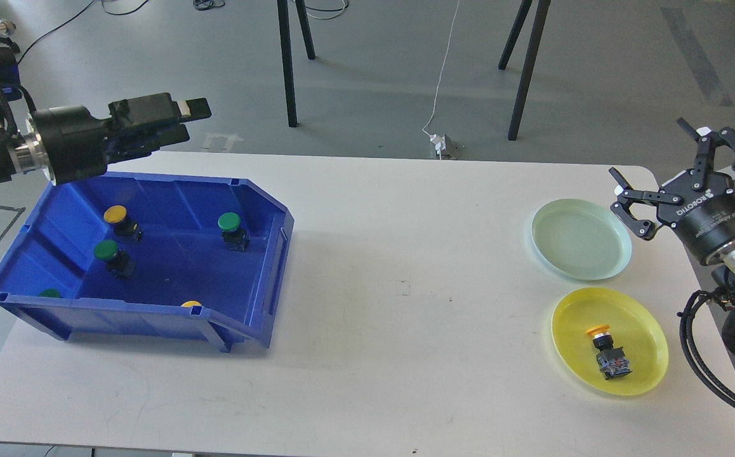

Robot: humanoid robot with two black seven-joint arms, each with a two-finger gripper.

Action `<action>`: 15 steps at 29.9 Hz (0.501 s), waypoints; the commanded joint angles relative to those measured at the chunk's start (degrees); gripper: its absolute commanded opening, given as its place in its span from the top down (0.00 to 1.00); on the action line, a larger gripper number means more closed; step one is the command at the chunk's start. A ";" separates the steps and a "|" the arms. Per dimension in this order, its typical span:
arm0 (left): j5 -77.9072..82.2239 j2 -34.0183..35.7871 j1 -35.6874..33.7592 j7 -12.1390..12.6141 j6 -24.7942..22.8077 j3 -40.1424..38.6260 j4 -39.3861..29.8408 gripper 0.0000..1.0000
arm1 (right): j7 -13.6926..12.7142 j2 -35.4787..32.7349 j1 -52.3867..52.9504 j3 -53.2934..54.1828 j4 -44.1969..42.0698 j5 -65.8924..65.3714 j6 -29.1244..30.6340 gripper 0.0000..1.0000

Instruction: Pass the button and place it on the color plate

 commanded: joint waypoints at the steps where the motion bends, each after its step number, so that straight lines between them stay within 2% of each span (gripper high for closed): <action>1: 17.60 3.26 0.89 0.00 0.02 0.04 0.90 0.02 | 0.20 -0.10 3.28 -3.46 -1.25 0.00 0.02 0.01; 5: 31.16 2.39 1.51 0.00 0.02 0.04 5.02 0.02 | 0.20 0.43 2.93 -3.90 -1.25 0.00 0.02 0.01; 11: 36.81 -1.82 4.94 0.00 0.02 2.41 12.49 0.02 | 0.29 0.26 1.35 -3.03 -1.17 0.09 0.02 0.01; 15: 39.01 -6.30 5.64 0.00 0.02 6.01 20.31 0.03 | 0.29 -0.18 0.47 -2.76 -1.17 0.09 0.36 0.01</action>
